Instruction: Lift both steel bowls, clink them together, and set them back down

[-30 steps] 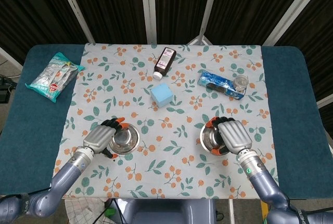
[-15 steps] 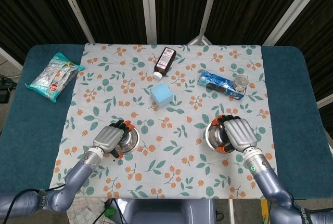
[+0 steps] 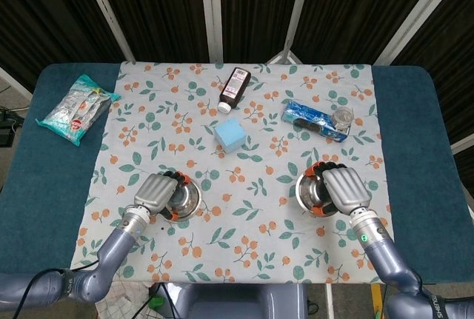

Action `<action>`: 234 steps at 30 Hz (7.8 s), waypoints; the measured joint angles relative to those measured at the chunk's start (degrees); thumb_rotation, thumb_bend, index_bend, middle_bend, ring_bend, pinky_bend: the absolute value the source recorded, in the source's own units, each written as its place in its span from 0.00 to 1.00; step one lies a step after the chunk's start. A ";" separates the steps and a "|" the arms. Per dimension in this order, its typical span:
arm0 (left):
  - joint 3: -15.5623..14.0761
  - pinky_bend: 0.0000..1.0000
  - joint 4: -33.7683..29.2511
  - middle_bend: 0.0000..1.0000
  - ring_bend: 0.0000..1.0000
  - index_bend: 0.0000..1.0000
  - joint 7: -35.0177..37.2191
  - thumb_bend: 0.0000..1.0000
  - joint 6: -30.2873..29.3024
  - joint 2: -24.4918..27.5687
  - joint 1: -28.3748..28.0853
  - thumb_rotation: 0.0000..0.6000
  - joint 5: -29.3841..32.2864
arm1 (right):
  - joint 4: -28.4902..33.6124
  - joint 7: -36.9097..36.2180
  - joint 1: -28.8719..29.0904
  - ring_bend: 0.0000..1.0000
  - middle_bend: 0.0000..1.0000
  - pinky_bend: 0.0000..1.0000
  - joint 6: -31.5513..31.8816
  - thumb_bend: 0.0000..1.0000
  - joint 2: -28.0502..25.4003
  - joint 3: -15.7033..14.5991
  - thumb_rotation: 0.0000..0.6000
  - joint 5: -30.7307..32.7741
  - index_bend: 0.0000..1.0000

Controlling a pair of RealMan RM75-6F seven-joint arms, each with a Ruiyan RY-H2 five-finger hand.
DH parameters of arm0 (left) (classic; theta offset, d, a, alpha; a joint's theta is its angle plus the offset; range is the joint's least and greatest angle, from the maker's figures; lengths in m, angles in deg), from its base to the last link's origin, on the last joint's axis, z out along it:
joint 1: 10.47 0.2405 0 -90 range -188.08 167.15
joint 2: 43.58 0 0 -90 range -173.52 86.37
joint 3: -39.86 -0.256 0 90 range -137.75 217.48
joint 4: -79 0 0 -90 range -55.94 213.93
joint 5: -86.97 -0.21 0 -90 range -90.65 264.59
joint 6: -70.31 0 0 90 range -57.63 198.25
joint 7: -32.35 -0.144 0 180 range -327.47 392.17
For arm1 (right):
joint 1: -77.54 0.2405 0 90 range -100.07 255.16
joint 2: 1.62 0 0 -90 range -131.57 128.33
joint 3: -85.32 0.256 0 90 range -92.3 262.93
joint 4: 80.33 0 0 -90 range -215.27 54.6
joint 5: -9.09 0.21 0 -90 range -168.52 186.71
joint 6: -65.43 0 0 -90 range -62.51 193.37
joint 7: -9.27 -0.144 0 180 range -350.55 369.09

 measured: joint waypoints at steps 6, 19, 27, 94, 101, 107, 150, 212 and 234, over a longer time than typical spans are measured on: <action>-0.13 0.40 -0.20 0.27 0.22 0.36 1.12 0.07 -0.52 0.97 0.22 1.00 -0.02 | 0.16 -0.93 -0.34 0.43 0.31 0.50 0.04 0.16 -0.58 0.00 1.00 -0.44 0.43; 1.05 0.40 -3.53 0.27 0.23 0.36 17.04 0.07 -3.83 5.78 4.35 1.00 -12.07 | 0.70 -6.45 -2.00 0.45 0.31 0.50 1.78 0.16 -2.67 1.40 1.00 -3.43 0.45; 1.87 0.40 -1.66 0.25 0.23 0.37 40.47 0.07 -11.66 9.08 10.11 1.00 -25.08 | -1.47 -27.01 -3.69 0.45 0.31 0.50 0.10 0.16 -4.15 4.10 1.00 -10.18 0.46; 4.34 0.37 19.28 0.22 0.22 0.37 80.98 0.04 -24.11 -17.17 5.27 1.00 -45.67 | -7.83 -78.34 3.23 0.46 0.33 0.50 -1.95 0.16 14.05 9.74 1.00 -23.50 0.50; 3.89 0.37 21.73 0.22 0.22 0.37 81.43 0.04 -23.82 -20.96 3.80 1.00 -46.43 | -5.60 -76.05 3.93 0.46 0.33 0.50 -3.04 0.16 14.94 9.22 1.00 -24.00 0.50; 3.43 0.37 22.39 0.22 0.22 0.37 81.21 0.04 -26.00 -21.13 3.81 1.00 -47.81 | -5.65 -75.94 3.22 0.46 0.33 0.50 -2.44 0.16 13.73 9.66 1.00 -23.45 0.50; 2.77 0.37 23.35 0.22 0.22 0.37 80.54 0.04 -30.21 -19.27 4.38 1.00 -49.06 | -5.97 -79.98 1.08 0.46 0.33 0.50 -3.17 0.16 9.18 10.22 1.00 -23.92 0.50; 0.55 0.38 -20.41 0.25 0.22 0.34 3.98 0.04 -3.98 17.45 -1.83 1.00 12.23 | -16.87 -19.26 -3.39 0.48 0.37 0.50 0.60 0.16 3.37 -1.80 1.00 -36.53 0.56; 0.95 0.33 -10.42 0.13 0.14 0.25 0.87 0.04 -5.01 4.40 -8.74 1.00 18.71 | -24.56 -14.89 -0.55 0.39 0.37 0.31 -7.30 0.16 12.54 -2.26 1.00 -29.03 0.56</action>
